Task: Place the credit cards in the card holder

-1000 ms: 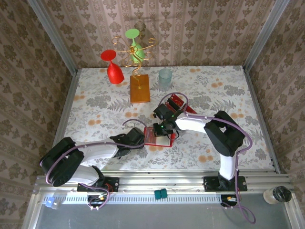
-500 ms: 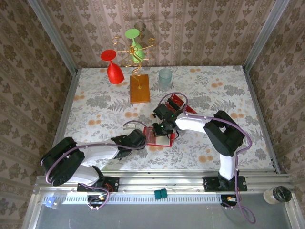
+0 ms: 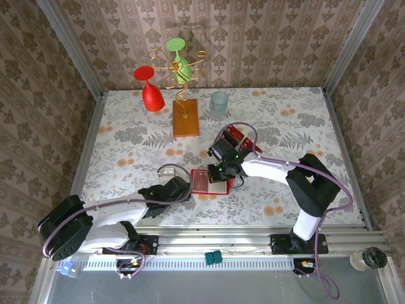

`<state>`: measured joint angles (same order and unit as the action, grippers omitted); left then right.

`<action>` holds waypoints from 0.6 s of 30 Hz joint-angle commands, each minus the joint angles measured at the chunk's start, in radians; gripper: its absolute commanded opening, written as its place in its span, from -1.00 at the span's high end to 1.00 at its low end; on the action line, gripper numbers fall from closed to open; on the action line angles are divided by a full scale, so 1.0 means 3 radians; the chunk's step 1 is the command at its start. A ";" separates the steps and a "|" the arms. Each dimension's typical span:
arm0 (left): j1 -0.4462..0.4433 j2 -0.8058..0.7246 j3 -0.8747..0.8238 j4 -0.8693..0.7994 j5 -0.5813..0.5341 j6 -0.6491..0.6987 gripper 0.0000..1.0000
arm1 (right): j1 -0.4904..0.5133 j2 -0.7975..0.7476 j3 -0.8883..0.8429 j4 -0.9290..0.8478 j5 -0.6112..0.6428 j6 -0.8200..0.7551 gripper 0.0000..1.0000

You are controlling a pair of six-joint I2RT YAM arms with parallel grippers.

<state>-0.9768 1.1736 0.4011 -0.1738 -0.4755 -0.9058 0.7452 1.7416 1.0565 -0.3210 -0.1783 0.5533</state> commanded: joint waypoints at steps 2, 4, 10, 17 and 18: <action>0.0119 -0.0163 -0.0078 -0.0233 -0.0072 -0.0044 -1.00 | 0.0033 0.0015 0.0010 -0.0022 0.0055 0.0064 1.00; 0.0158 -0.0202 -0.0093 -0.0249 -0.0057 -0.0023 -1.00 | 0.0054 0.0079 0.0049 -0.0009 0.0033 0.0078 1.00; 0.0192 -0.0269 -0.0134 -0.0231 -0.0031 0.0018 -1.00 | 0.0113 0.0232 0.0149 0.0012 0.0004 0.0104 1.00; 0.0198 -0.0266 -0.0136 -0.0176 -0.0010 0.0048 -1.00 | 0.0136 0.0347 0.0171 0.0031 -0.0013 0.0114 1.00; 0.0198 -0.0262 -0.0135 -0.0169 -0.0013 0.0053 -1.00 | 0.0136 0.0365 0.0179 0.0031 -0.0018 0.0114 1.00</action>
<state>-0.9264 1.1038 0.3733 -0.2173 -0.4755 -0.9047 0.7799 1.8236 1.0794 -0.3145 -0.1802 0.5793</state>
